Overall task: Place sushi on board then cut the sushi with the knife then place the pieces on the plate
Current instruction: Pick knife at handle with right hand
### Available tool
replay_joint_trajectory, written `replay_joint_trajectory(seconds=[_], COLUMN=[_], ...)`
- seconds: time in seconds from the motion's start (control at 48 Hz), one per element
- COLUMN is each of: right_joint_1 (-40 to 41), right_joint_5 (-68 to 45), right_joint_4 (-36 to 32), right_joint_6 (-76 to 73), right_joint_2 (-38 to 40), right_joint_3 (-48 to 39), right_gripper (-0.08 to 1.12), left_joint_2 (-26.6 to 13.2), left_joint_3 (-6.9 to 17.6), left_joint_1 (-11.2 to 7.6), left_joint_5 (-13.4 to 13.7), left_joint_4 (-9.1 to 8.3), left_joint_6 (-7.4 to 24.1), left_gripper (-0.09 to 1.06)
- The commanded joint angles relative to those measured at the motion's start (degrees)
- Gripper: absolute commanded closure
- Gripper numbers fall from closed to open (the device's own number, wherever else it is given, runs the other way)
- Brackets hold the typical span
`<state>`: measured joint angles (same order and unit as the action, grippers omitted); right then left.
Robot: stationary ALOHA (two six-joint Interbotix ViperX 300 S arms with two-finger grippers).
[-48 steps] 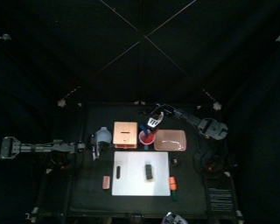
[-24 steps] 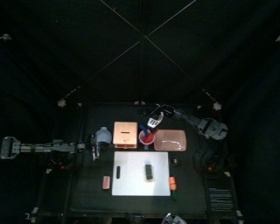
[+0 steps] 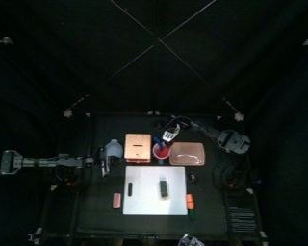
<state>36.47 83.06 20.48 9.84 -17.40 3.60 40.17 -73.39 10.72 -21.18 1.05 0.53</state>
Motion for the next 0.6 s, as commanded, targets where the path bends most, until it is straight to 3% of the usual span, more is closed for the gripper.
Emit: replay_joint_trajectory(seconds=[0.021,0.354,0.604], right_joint_1=[0.00,-0.09,-0.35], right_joint_5=[0.00,0.26,1.58], right_joint_4=[0.00,0.18,0.09], right_joint_6=[0.09,-0.09,-0.97], right_joint_2=[1.23,1.14,2.02], right_joint_3=[0.97,1.14,2.55], right_gripper=[0.26,0.56,0.64], left_joint_2=[-0.09,-0.09,-0.09], left_joint_3=[0.70,0.79,0.70], left_joint_1=[0.18,0.18,0.18], left_joint_5=[-0.26,-0.26,-0.26], left_joint_4=[0.09,0.09,0.09], left_joint_6=[0.09,0.09,0.00], left_gripper=[0.98,0.98,0.98])
